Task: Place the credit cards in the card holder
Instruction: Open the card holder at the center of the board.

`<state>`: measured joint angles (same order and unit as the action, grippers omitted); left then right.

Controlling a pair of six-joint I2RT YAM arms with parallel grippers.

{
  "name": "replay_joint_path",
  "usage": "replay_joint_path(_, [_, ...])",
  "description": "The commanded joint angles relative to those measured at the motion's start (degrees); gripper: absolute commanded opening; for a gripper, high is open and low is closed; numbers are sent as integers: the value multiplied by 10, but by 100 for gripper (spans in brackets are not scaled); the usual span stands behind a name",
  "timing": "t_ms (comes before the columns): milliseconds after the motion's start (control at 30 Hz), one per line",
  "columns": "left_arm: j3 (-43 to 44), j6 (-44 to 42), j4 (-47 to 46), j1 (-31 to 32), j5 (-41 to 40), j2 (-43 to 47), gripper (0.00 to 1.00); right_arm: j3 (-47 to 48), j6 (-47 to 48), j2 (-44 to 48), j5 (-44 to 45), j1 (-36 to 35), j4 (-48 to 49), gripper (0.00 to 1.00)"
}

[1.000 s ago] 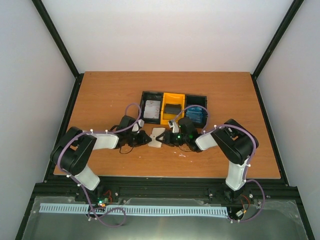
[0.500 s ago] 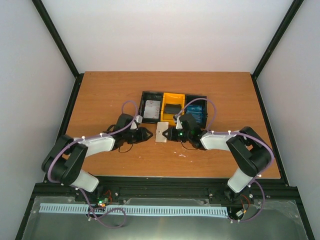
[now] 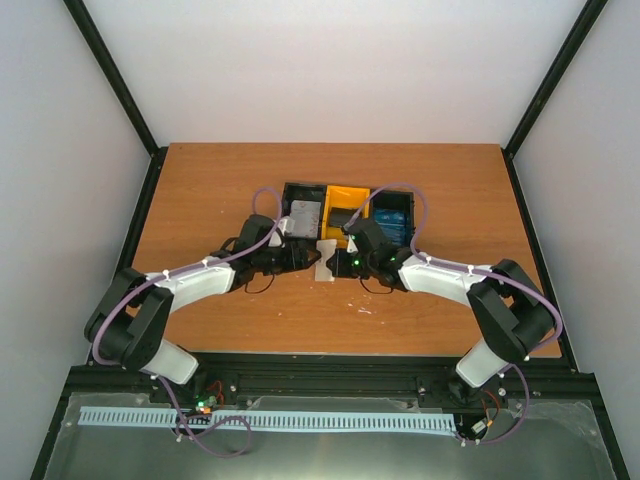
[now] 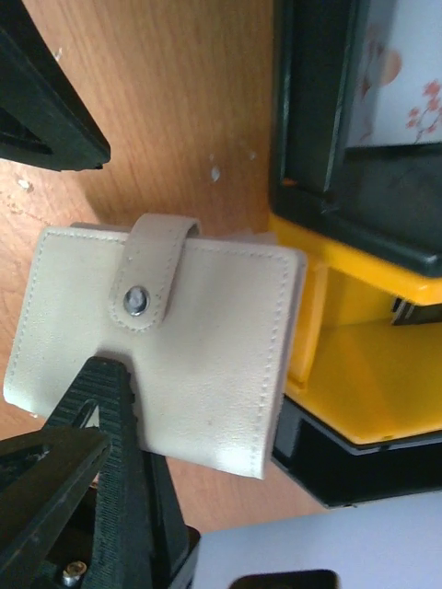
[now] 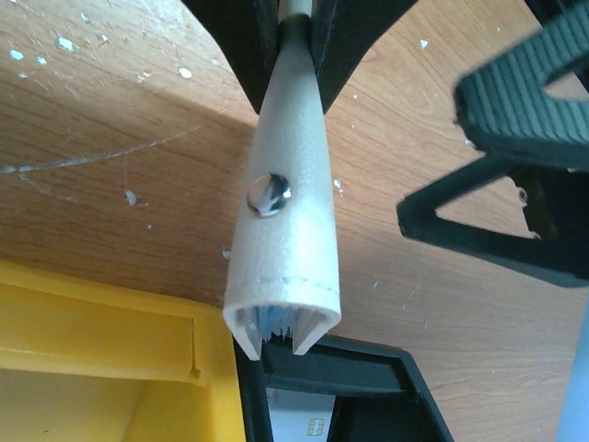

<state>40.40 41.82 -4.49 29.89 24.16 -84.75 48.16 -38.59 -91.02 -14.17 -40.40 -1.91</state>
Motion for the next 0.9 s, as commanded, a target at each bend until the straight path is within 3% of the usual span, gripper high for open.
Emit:
replay_joint_path(0, [18,0,-1,20,24,-17,75,14,9,19,9,-8,-21,3])
replay_joint_path(200, [8,14,-24,22,49,-34,66,6,13,46,-8,-15,-10,3])
replay_joint_path(700, [11,43,-34,22,25,-39,66,3,53,45,3,-38,-16,3])
replay_joint_path(867, [28,43,12,22,-25,-56,54,1,61,50,-8,-40,-8,3])
